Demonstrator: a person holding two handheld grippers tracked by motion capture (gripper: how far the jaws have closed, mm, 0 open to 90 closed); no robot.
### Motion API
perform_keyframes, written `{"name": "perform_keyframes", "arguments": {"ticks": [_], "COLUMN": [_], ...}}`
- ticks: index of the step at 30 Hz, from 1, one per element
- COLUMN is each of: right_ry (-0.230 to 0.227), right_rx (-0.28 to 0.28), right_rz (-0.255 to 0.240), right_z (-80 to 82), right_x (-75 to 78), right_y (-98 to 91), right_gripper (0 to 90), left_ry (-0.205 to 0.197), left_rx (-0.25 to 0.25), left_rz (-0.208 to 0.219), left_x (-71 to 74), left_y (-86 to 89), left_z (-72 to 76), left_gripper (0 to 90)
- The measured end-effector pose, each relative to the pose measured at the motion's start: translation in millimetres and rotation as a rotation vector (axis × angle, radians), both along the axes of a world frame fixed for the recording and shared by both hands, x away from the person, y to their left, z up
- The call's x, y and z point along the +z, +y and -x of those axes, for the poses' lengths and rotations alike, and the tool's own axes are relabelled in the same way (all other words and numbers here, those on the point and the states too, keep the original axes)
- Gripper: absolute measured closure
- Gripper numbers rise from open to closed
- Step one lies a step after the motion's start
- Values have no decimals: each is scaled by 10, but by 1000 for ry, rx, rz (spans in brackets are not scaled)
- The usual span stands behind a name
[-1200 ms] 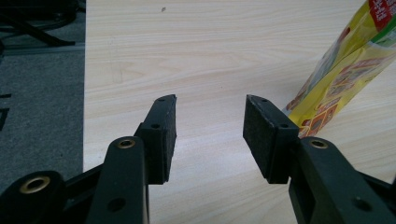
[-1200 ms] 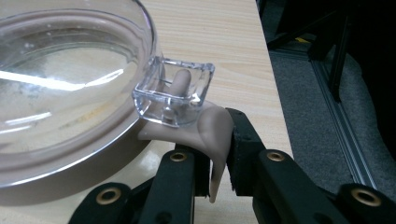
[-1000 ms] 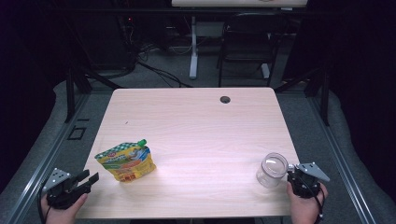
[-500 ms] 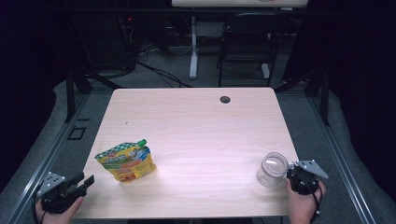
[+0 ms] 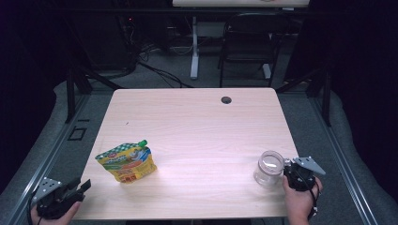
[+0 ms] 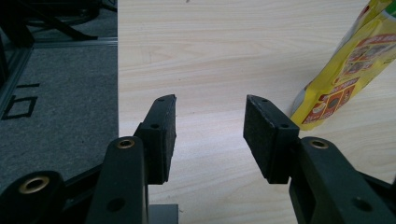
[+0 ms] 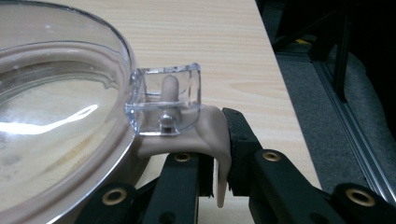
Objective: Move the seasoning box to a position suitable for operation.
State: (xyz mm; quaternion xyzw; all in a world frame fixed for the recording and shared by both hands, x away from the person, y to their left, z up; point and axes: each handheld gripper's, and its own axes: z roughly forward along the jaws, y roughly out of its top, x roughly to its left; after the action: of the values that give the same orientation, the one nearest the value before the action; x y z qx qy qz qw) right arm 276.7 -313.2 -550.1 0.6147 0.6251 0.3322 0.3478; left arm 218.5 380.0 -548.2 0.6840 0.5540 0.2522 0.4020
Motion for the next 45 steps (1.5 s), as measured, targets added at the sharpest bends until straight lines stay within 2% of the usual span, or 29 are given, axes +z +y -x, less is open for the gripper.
{"name": "perform_keyframes", "arguments": {"ticks": [5, 13, 15, 17, 20, 21, 23, 24, 27, 28, 30, 38, 45], "right_ry": [-28, -21, -28, -24, -35, -36, -39, -38, -42, -56, -52, -62, -55], "right_rx": [44, 115, 129, 133, 158, 164, 173, 202, 224, 248, 254, 312, 370], "right_rz": [-13, 2, -17, -23, -69, -70, -68, -41, -20, -2, 6, -15, -10], "right_z": [-36, -161, -218, -230, -288, -291, -294, -291, -285, -282, -277, -278, -320], "right_x": [111, 138, 149, 152, 138, 135, 130, 122, 113, 100, 102, 51, 10], "right_y": [171, 476, 598, 625, 795, 830, 880, 993, 1078, 1168, 1189, 1382, 1526], "right_gripper": [846, 843, 843, 843, 843, 843, 843, 843, 841, 839, 839, 836, 827], "left_ry": [0, 2, 2, 0, 0, 2, 3, 3, 3, -3, 2, 9, 11], "left_rx": [0, -15, -17, -17, -19, -19, -18, -17, -21, -24, -26, -31, -13], "left_rz": [3, -1, -3, -1, -2, -5, -5, -3, -4, -2, -7, -31, -43], "left_x": [-3, -4, -6, -9, -9, -7, -7, -6, -4, -6, -3, -7, -12], "left_y": [5, -26, -34, -37, -35, -32, -29, -31, -35, -44, -51, -86, -52], "left_z": [-5, -30, -37, -39, -39, -37, -36, -35, -33, -33, -30, 19, 94], "left_gripper": [542, 544, 544, 544, 544, 544, 545, 545, 546, 546, 546, 547, 547]}}
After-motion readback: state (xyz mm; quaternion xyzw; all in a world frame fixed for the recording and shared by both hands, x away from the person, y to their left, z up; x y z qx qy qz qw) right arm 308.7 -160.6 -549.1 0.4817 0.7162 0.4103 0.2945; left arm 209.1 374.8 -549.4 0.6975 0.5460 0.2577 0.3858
